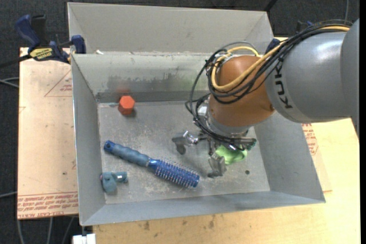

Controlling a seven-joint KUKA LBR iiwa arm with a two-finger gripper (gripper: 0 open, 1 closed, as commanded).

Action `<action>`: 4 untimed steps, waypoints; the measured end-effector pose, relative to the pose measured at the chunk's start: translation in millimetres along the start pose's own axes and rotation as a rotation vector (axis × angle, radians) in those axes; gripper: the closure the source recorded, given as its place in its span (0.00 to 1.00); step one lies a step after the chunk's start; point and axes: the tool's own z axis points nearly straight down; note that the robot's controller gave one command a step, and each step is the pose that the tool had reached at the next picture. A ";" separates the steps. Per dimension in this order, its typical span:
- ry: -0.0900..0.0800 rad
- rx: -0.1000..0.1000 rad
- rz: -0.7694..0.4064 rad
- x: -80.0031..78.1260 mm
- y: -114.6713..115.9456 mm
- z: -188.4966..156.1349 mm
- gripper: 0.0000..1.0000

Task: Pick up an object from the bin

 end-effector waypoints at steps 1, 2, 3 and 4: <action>0.004 0.005 -0.027 40.1 -90.6 11.7 0.00; -0.007 -0.006 -0.602 84.3 -189.0 10.5 0.00; -0.007 -0.004 -0.704 76.9 -192.7 21.1 0.00; -0.014 0.006 -0.704 72.0 -194.2 14.9 1.00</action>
Offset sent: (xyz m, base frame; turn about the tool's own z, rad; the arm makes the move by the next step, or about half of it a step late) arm 0.0376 -0.0856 -0.0113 -0.0372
